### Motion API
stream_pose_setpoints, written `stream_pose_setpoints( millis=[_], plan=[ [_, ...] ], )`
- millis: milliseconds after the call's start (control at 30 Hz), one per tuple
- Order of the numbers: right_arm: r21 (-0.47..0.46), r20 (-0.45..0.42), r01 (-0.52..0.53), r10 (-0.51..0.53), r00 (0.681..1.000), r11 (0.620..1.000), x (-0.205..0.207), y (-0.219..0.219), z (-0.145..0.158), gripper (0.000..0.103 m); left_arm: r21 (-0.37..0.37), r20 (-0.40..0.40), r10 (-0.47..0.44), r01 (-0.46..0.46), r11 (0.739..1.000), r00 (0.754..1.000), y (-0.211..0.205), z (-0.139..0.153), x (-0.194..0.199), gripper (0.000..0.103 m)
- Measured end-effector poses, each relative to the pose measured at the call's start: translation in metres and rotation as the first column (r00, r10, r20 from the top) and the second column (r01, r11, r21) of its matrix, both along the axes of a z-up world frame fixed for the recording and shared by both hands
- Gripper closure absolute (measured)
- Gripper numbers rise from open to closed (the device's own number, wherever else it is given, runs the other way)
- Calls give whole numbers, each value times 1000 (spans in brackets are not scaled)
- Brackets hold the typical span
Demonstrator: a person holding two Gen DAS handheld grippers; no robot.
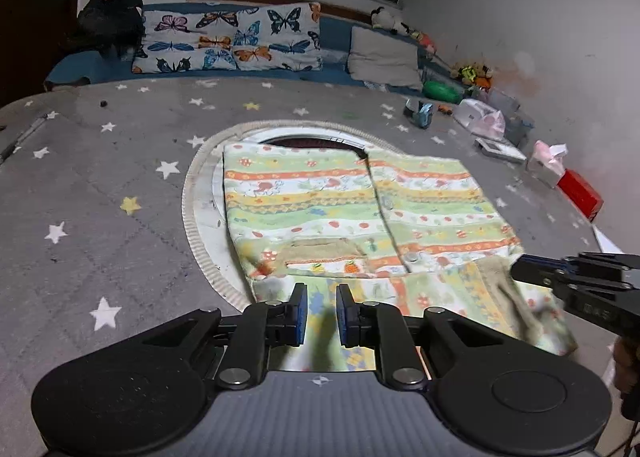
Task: Fold clothes
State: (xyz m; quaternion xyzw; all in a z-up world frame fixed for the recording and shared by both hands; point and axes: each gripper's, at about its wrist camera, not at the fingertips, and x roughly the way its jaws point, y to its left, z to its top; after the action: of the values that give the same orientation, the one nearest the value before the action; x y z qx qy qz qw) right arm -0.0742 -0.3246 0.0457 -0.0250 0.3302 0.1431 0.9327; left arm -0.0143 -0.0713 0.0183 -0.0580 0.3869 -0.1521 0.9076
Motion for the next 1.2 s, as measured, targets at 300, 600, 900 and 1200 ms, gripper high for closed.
stream_pose_setpoints(
  millis=[300, 600, 900, 1200],
  plan=[
    [13, -71, -54, 55, 996, 998, -5, -1, -11, 95, 31, 7, -16, 16, 999, 1000, 3, 0, -14, 87],
    [-46, -101, -170, 165, 981, 984, -38, 11, -16, 94, 84, 2, -252, 250, 965, 968, -38, 1, -62, 87],
    [-85, -90, -200, 192, 977, 976, -53, 15, -13, 88, 3, -40, -232, 232, 973, 972, -44, 7, -87, 75],
    [-161, -58, -240, 233, 971, 957, -82, 7, 0, 76, -105, -168, -185, 169, 980, 968, -40, -5, -90, 69]
  ],
)
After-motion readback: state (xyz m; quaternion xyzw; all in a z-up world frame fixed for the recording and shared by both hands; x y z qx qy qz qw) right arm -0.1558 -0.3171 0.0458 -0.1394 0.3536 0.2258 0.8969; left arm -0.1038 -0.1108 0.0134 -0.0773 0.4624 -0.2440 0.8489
